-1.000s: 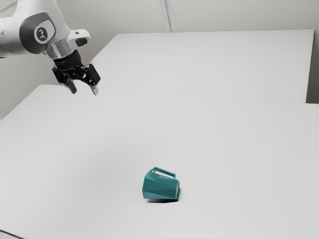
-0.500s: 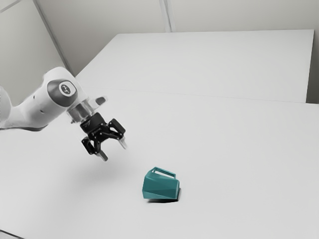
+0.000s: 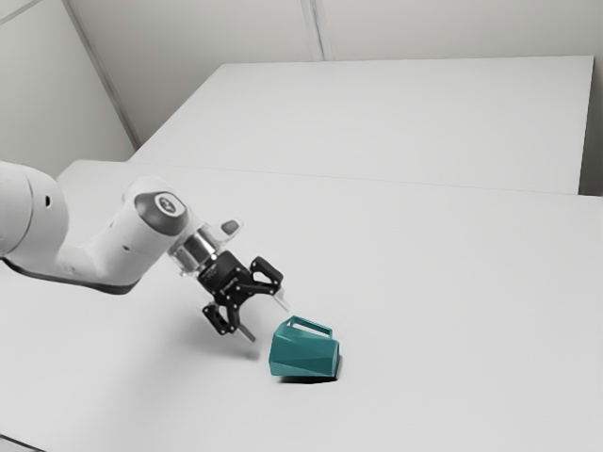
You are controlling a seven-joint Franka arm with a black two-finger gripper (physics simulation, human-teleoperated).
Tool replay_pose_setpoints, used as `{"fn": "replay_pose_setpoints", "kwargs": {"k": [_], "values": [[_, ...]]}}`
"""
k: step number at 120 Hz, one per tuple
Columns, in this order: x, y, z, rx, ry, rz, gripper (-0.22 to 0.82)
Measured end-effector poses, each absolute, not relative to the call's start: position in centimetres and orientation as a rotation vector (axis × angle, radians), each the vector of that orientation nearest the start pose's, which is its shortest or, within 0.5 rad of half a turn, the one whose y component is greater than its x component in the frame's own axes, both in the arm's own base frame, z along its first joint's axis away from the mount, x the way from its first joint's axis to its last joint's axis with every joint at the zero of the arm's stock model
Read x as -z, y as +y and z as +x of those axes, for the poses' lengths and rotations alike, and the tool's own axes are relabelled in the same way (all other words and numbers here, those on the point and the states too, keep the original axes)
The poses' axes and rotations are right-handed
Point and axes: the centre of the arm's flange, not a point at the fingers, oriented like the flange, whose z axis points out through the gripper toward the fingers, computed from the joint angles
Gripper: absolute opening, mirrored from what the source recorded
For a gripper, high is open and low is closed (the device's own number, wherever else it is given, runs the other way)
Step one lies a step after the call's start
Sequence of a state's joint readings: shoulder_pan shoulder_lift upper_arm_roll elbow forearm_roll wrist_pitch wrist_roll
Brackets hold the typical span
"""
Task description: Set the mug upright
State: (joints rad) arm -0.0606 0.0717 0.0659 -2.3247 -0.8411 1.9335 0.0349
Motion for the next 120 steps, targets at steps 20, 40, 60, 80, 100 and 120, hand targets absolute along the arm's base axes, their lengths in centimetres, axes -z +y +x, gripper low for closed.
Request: {"fn": "replay_pose_setpoints", "kwargs": {"k": [20, 40, 60, 80, 100, 120], "values": [[-28.9, -6.2, 47.6, 0.521, 0.588, 2.285, 0.6], [-27.8, -8.1, 47.8, 0.53, 0.621, 2.235, 0.6], [-27.3, -8.8, 47.9, 0.522, 0.642, 2.218, 0.47], [-27.4, -9.3, 48.2, 0.496, 0.629, 2.251, 0.08], [-29.4, -11.1, 49.4, 0.438, 0.569, 2.283, -0.08], [-30.6, -12.1, 49.7, 0.407, 0.541, 2.299, -0.14]]}}
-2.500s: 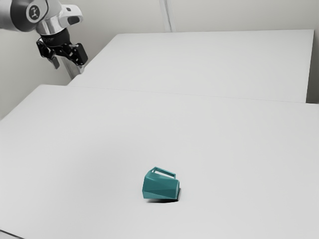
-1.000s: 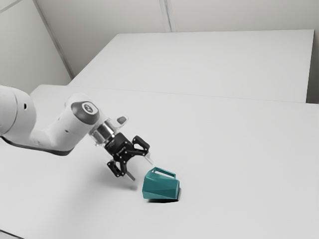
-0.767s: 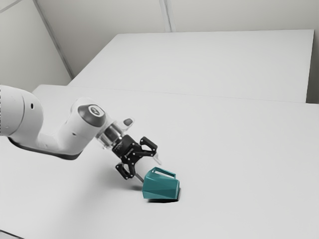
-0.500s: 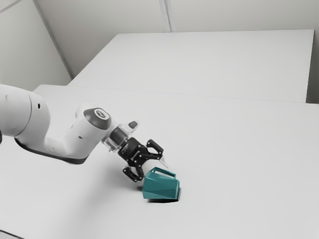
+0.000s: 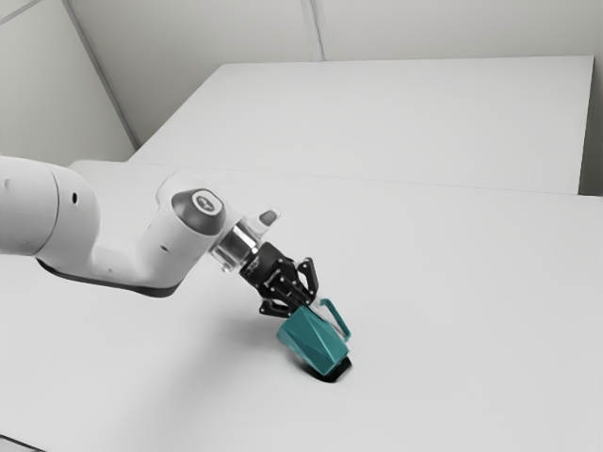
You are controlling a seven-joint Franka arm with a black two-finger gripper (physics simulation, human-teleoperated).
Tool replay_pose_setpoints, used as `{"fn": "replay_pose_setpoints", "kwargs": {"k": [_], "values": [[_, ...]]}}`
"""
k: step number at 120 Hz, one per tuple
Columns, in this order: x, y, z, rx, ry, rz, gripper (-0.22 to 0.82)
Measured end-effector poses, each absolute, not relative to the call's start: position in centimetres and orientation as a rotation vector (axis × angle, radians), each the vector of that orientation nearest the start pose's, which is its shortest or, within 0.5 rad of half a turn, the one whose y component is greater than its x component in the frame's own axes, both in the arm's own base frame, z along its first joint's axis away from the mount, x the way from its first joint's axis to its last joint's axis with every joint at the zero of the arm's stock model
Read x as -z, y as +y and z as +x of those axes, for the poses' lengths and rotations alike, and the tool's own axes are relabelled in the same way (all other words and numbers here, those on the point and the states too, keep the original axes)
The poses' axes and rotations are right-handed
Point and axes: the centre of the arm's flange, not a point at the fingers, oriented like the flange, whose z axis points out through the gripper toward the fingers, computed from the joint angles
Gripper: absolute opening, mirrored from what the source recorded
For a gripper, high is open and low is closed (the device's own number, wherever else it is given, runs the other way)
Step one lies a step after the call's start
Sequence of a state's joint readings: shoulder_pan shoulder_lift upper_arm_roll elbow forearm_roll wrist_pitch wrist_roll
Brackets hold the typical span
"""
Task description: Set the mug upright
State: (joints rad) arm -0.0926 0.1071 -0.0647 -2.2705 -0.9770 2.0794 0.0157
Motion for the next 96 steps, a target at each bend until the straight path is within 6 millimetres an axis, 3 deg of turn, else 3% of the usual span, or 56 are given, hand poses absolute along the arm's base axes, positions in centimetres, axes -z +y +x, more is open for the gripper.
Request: {"fn": "replay_pose_setpoints", "kwargs": {"k": [16, 48, 61, 96], "values": [[-32.2, -13.0, 49.6, 0.373, 0.487, 2.36, -0.16], [-38.5, -13.8, 48.9, 0.214, 0.219, 2.697, -0.18], [-39.7, -11.0, 50.2, 0.145, 0.2, 2.831, -0.18], [-39.7, -2.1, 54.5, 0.062, 0.299, 3.059, -0.18]]}}
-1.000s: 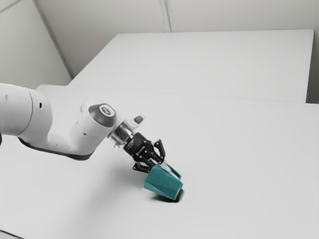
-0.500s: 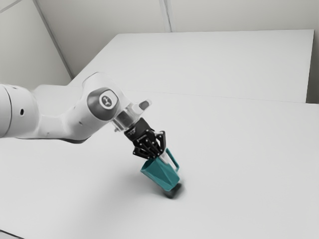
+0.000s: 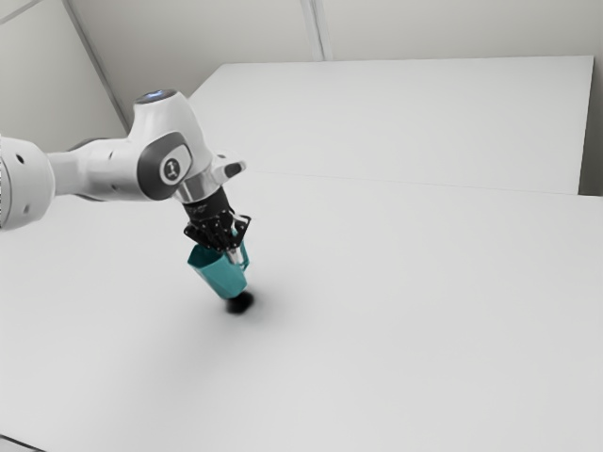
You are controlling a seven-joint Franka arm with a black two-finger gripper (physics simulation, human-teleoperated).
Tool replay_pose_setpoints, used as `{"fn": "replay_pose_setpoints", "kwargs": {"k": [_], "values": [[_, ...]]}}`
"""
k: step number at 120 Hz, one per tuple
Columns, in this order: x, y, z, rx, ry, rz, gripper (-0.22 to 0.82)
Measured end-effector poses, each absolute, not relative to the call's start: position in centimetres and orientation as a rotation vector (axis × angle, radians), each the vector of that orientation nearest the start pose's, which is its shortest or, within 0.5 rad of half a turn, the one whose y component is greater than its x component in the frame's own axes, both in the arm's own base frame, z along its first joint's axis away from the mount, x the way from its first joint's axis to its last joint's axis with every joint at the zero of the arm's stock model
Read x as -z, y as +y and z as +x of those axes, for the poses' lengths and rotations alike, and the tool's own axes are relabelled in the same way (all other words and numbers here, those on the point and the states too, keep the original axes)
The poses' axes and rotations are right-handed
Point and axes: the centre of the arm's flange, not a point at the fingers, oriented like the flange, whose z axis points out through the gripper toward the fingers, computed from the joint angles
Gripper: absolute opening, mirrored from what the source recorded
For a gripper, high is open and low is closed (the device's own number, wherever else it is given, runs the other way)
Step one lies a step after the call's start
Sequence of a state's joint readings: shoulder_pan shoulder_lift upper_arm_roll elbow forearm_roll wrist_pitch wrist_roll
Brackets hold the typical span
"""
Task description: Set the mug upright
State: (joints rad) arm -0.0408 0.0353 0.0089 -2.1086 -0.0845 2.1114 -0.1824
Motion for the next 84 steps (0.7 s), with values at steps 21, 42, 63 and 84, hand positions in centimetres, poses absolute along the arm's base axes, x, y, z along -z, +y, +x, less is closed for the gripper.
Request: {"fn": "replay_pose_setpoints", "kwargs": {"k": [21, 42, 63, 84], "values": [[-37.8, -3.7, 55.4, -0.082, -0.235, -3.15, -0.18], [-35.7, -3.6, 55.9, -0.103, -0.234, -3.131, -0.18], [-34.6, -3.0, 56.1, -0.11, -0.254, -3.123, -0.18], [-34.6, -3.0, 55.9, -0.115, -0.261, -3.124, 0.16]]}}
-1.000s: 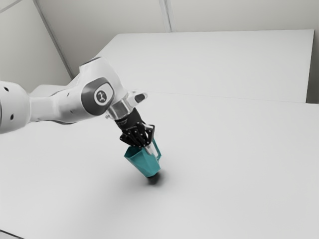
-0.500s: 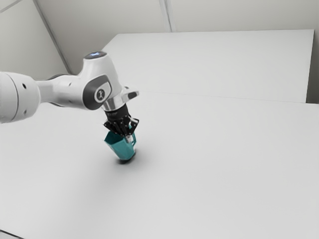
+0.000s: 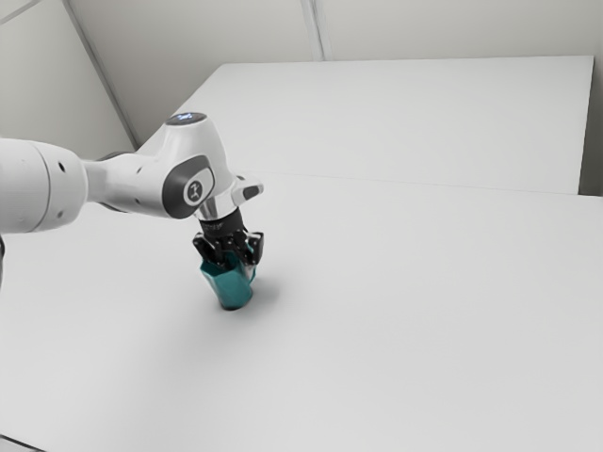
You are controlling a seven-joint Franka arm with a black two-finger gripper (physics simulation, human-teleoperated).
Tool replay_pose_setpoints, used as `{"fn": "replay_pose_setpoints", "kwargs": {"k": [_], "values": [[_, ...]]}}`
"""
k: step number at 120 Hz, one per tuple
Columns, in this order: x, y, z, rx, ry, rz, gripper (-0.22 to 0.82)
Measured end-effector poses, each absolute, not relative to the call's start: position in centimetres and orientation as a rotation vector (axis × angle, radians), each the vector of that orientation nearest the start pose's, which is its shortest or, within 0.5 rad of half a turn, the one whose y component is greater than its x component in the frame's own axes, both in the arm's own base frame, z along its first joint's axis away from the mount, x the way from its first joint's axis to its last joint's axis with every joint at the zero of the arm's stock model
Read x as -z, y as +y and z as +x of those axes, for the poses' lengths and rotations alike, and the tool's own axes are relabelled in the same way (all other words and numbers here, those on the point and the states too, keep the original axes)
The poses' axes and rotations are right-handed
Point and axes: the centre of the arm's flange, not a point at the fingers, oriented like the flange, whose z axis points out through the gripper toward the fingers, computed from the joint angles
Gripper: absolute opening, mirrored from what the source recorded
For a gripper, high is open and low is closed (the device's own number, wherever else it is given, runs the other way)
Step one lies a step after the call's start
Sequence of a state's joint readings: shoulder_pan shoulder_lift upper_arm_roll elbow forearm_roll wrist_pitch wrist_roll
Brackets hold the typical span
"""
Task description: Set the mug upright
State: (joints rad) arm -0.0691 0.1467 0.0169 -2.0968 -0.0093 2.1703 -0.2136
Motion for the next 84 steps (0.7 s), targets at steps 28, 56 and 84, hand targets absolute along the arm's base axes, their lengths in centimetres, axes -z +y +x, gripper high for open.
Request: {"fn": "replay_pose_setpoints", "kwargs": {"k": [28, 56, 84], "values": [[-39.0, -3.0, 55.4, -0.015, -0.266, -3.136, 0.46], [-45.2, -3.4, 54.6, 0.12, -0.252, -3.149, 0.56], [-54.4, -3.8, 56.5, 0.261, -0.196, -3.118, 0.59]]}}
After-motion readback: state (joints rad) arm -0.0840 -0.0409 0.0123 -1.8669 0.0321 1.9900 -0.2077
